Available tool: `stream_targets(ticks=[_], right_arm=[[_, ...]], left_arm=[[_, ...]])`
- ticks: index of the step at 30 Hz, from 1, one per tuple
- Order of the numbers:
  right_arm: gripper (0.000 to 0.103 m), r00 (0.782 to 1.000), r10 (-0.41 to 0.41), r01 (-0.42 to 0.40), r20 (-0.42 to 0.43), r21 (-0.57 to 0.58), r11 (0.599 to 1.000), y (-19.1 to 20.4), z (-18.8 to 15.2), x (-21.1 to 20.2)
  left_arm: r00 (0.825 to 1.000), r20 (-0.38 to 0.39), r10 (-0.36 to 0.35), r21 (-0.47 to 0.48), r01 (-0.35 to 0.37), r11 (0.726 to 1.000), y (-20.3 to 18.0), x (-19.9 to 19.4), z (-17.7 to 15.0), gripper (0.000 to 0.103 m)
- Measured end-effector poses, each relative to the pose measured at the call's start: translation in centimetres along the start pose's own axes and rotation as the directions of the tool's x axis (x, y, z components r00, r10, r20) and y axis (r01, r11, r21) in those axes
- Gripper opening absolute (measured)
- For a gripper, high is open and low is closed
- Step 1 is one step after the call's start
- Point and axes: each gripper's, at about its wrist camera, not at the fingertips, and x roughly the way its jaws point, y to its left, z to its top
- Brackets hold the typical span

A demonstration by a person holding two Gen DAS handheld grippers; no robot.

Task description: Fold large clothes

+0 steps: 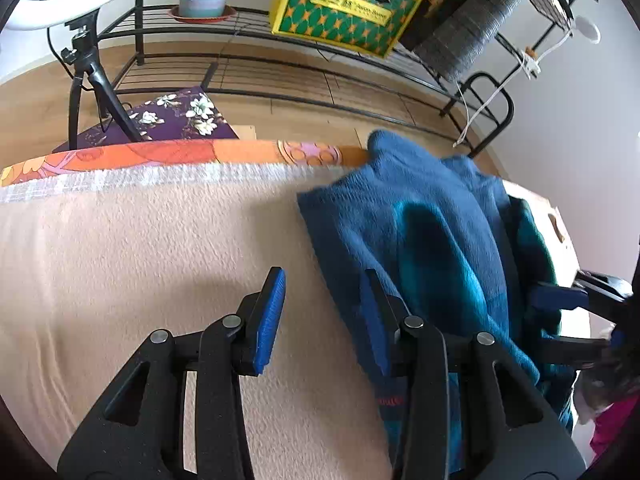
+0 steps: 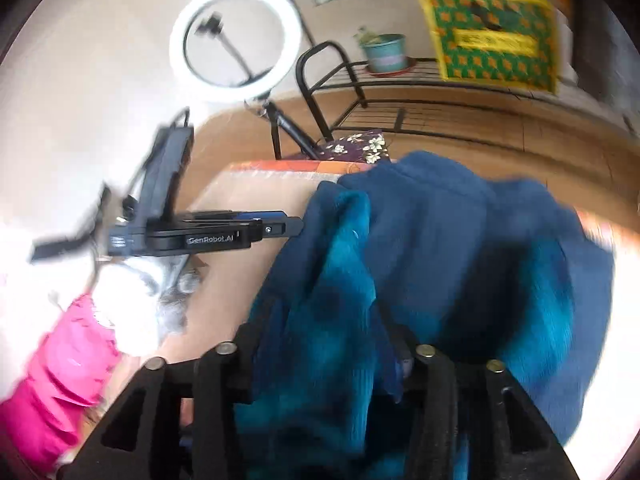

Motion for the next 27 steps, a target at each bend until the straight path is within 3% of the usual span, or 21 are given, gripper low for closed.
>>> stream_targets(ticks=[4,5,6,7,9,10,12,15,17,19,21,25,26,27], right_arm=[[0.052,0.998,-0.057,0.056,-0.035,-0.014,0.998,0.5,1.8,3.9],[0.045,0.998,-0.054,0.055,-0.040,0.006,0.998,0.2,1.9,4.5],[0.009,0.998,-0.035,0.036,-0.046,0.032,0.999,-0.1,2.0,5.2],[0.003,0.998,-0.023,0.026,-0.050,0.051,0.998,-0.5,2.1,5.8],[0.002,0.995,-0.100,0.100,-0.025,0.005,0.995,0.3,1.6,5.1],[0.002,0.991,-0.137,0.137,-0.002,-0.024,0.990,0.5,1.4,4.5],[0.001,0.983,-0.183,0.182,0.020,0.040,0.983,-1.1,1.3,3.6],[0.001,0.981,-0.187,0.192,-0.047,0.123,0.974,-3.4,0.5,5.1],[0.003,0.977,-0.208,0.211,-0.047,0.088,0.974,-2.9,0.6,5.5],[0.010,0.992,-0.120,0.123,-0.038,0.105,0.987,-2.8,1.2,4.1],[0.030,0.997,-0.072,0.071,0.004,0.131,0.989,-3.1,1.3,1.7],[0.036,0.992,-0.024,0.005,0.126,0.148,0.989,-5.3,-0.3,-5.7],[0.039,0.989,-0.035,0.010,0.146,0.168,0.986,-6.2,-0.7,-7.1],[0.043,0.986,-0.052,0.021,0.159,0.189,0.982,-7.3,-1.3,-8.1]], left_arm=[[0.999,0.035,0.010,-0.028,-0.009,1.000,1.3,-0.8,0.2,0.039],[0.999,0.036,0.012,-0.029,-0.011,1.000,1.5,-1.0,0.2,0.039],[0.999,0.039,0.013,-0.028,-0.012,1.000,1.6,-1.1,0.3,0.039],[0.999,0.044,0.017,-0.025,-0.016,1.000,1.8,-1.2,0.3,0.039],[0.999,0.051,0.009,-0.030,-0.007,1.000,1.9,-1.5,0.3,0.039],[0.999,0.051,-0.007,-0.039,0.009,0.999,2.1,-1.5,0.2,0.039],[0.998,0.046,-0.039,-0.055,0.042,0.998,2.1,-1.4,0.1,0.039],[0.993,0.026,-0.118,-0.072,0.120,0.990,1.4,-0.4,-0.1,0.039],[0.995,0.009,-0.102,-0.072,0.102,0.992,0.9,0.7,0.1,0.039],[0.996,-0.002,-0.085,-0.082,0.084,0.993,0.6,1.7,0.3,0.039],[0.996,-0.004,-0.095,-0.084,0.094,0.992,0.2,2.4,0.3,0.039],[0.997,0.015,-0.078,-0.061,0.079,0.995,-0.8,3.0,0.4,0.038],[0.997,0.015,-0.079,-0.056,0.079,0.995,-1.1,3.2,0.4,0.030],[0.997,0.014,-0.075,-0.055,0.076,0.996,-1.4,3.3,0.5,0.028]])
